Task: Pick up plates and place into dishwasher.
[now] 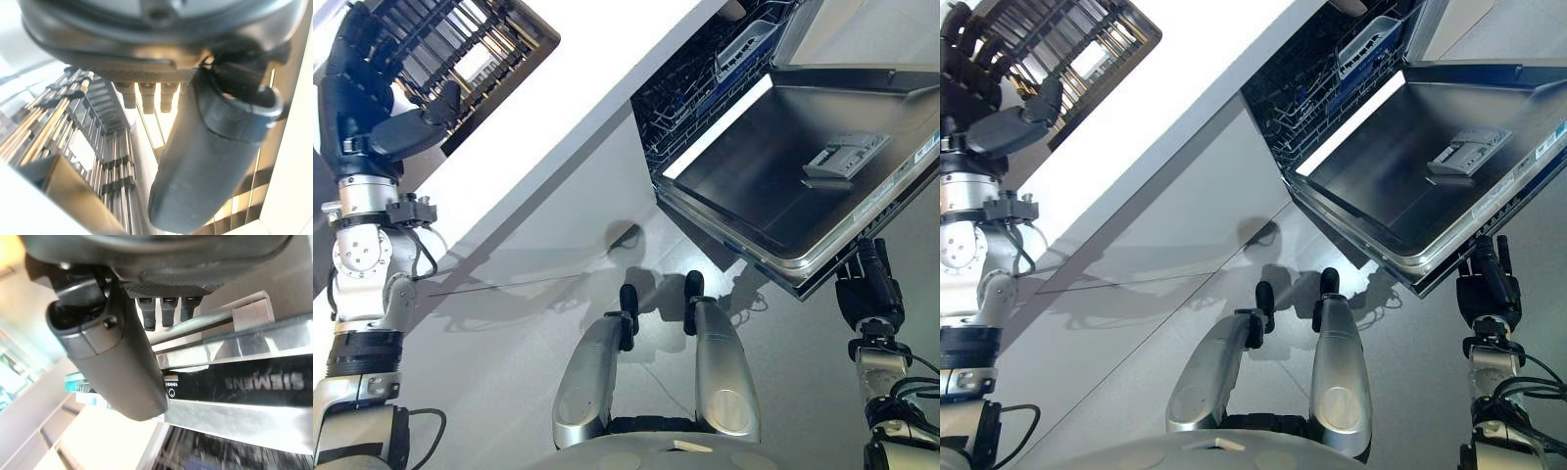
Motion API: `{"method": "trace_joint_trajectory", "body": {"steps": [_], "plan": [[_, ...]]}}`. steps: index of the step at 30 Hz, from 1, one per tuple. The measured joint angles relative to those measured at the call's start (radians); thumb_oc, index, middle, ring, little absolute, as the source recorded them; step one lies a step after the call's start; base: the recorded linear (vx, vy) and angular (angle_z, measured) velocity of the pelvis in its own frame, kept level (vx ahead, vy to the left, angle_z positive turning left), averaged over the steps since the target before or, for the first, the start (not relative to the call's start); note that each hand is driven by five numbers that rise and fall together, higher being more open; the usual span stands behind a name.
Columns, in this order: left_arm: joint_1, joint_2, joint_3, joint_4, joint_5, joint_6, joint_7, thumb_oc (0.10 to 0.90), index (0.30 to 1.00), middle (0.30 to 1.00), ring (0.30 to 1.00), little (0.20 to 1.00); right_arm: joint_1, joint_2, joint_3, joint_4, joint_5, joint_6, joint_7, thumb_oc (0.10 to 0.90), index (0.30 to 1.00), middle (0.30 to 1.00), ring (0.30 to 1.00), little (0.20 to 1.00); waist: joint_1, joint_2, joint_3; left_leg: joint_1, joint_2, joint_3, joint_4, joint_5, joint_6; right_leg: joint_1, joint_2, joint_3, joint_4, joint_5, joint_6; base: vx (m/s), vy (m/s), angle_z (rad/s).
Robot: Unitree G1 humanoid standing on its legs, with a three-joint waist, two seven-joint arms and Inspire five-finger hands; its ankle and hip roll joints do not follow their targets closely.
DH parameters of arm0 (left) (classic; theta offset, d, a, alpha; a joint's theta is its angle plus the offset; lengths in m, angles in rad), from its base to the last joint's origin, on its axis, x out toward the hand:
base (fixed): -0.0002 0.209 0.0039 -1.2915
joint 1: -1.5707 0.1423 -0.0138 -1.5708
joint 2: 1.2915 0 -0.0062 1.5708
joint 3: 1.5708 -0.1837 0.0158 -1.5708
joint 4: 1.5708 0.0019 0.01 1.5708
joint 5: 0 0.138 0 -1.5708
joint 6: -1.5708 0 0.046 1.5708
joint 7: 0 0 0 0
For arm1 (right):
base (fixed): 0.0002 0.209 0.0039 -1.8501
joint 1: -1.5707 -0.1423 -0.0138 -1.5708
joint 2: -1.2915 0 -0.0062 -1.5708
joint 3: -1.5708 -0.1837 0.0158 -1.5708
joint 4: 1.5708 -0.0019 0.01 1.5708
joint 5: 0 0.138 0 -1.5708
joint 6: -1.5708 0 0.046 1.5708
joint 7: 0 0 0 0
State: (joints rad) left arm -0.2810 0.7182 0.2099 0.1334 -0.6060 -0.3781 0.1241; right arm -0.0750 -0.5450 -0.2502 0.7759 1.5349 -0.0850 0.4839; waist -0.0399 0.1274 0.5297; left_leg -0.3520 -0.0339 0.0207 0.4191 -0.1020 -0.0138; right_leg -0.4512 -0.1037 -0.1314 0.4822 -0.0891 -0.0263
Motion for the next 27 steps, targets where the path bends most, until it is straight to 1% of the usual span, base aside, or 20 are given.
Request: {"method": "trace_joint_trajectory", "body": {"steps": [3, 7, 8, 10, 13, 15, 18, 21, 23, 27], "plan": [[0.019, 0.004, 0.028, 0.006, 0.005, -0.007, 0.0, 0.8, 0.9, 0.9, 0.9, 0.9, 0.039, 0.001, 0.03, -0.122, 0.005, 0.0, 0.009, 0.8, 0.9, 0.9, 0.9, 0.9, 0.009, -0.001, 0.001, -0.004, 0.015, 0.0, -0.002, 0.001, -0.011, 0.001, 0.005, -0.024, -0.021, 0.005, -0.005, 0.01, 0.012, -0.17], [0.025, 0.016, 0.032, 0.04, 0.013, -0.027, 0.0, 0.8, 0.9, 0.9, 0.9, 0.9, 0.039, 0.025, 0.057, -0.276, -0.007, 0.003, 0.012, 0.8, 0.9, 0.9, 0.9, 0.9, 0.011, -0.002, 0.001, -0.003, 0.019, -0.01, -0.006, 0.003, -0.018, 0.002, 0.003, -0.045, -0.035, 0.008, -0.009, 0.02, 0.067, -0.15], [0.026, 0.021, 0.032, 0.049, 0.017, -0.032, 0.0, 0.8, 0.9, 0.9, 0.9, 0.9, 0.029, 0.038, 0.064, -0.341, -0.034, 0.003, 0.012, 0.8, 0.9, 0.9, 0.9, 0.9, 0.011, -0.002, 0.001, -0.002, 0.019, -0.014, -0.008, 0.003, -0.02, 0.004, 0.003, -0.049, -0.042, 0.008, -0.009, 0.05, 0.072, -0.16], [0.026, 0.022, 0.031, 0.052, 0.019, -0.036, -0.001, 0.8, 0.9, 0.9, 0.9, 0.9, 0.002, 0.057, 0.071, -0.395, -0.07, 0.009, 0.012, 0.8, 0.9, 0.9, 0.9, 0.9, 0.011, -0.002, 0.001, -0.002, 0.018, -0.023, -0.008, 0.005, -0.02, 0.008, 0.005, -0.054, -0.049, 0.009, -0.008, 0.03, 0.066, -0.11], [0.014, 0.011, 0.023, 0.052, 0.02, -0.04, -0.001, 0.8, 0.9, 0.9, 0.9, 0.9, -0.079, 0.081, 0.113, -0.477, -0.143, 0.053, 0.012, 0.8, 0.9, 0.9, 0.9, 0.9, 0.011, -0.003, 0.002, 0.013, 0.017, -0.028, -0.027, 0.014, -0.019, 0.026, 0.002, -0.067, -0.067, 0.01, -0.006, 0.04, 0.071, 0.05], [0.005, -0.012, 0.019, 0.05, 0.02, -0.044, -0.001, 0.8, 0.9, 0.9, 0.9, 0.9, -0.127, 0.094, 0.159, -0.522, -0.188, 0.084, 0.013, 0.8, 0.9, 0.9, 0.9, 0.9, 0.012, -0.005, 0.003, 0.036, 0.016, -0.028, -0.047, 0.022, -0.019, 0.047, 0.0, -0.07, -0.078, 0.011, -0.005, 0.05, 0.069, 0.18], [0.0, -0.039, -0.005, 0.034, 0.019, -0.055, -0.001, 0.8, 0.9, 0.9, 0.9, 0.9, -0.179, 0.095, 0.247, -0.582, -0.275, 0.141, 0.06, 0.8, 0.9, 0.9, 0.9, 0.9, 0.021, -0.006, 0.004, 0.072, 0.013, -0.024, -0.073, 0.029, -0.011, 0.08, -0.003, -0.067, -0.081, 0.014, -0.004, 0.04, 0.057, 0.27], [0.006, -0.057, -0.037, -0.005, 0.02, -0.062, -0.001, 0.8, 0.9, 0.9, 0.9, 0.9, -0.229, 0.113, 0.328, -0.634, -0.344, 0.177, 0.1, 0.8, 0.9, 0.9, 0.9, 0.9, 0.048, -0.007, 0.004, 0.114, 0.015, -0.021, -0.098, 0.03, -0.012, 0.119, 0.009, -0.063, -0.1, 0.022, -0.021, 0.04, 0.044, 0.12], [0.005, -0.071, -0.064, -0.024, 0.02, -0.062, -0.001, 0.8, 0.9, 0.9, 0.9, 0.9, -0.254, 0.133, 0.352, -0.635, -0.363, 0.183, 0.097, 0.8, 0.9, 0.9, 0.9, 0.9, 0.065, -0.007, 0.005, 0.143, 0.017, -0.022, -0.113, 0.031, -0.012, 0.154, 0.012, -0.066, -0.119, 0.026, -0.027, 0.05, 0.046, 0.12], [0.014, -0.082, -0.077, -0.031, 0.021, -0.061, -0.001, 0.8, 0.9, 0.9, 0.9, 0.9, -0.237, 0.127, 0.335, -0.618, -0.377, 0.151, 0.009, 0.8, 0.9, 0.9, 0.9, 0.9, 0.063, -0.009, 0.006, 0.18, 0.015, -0.02, -0.13, 0.03, -0.007, 0.197, 0.014, -0.068, -0.14, 0.026, -0.02, 0.05, 0.059, 0.07]]}}
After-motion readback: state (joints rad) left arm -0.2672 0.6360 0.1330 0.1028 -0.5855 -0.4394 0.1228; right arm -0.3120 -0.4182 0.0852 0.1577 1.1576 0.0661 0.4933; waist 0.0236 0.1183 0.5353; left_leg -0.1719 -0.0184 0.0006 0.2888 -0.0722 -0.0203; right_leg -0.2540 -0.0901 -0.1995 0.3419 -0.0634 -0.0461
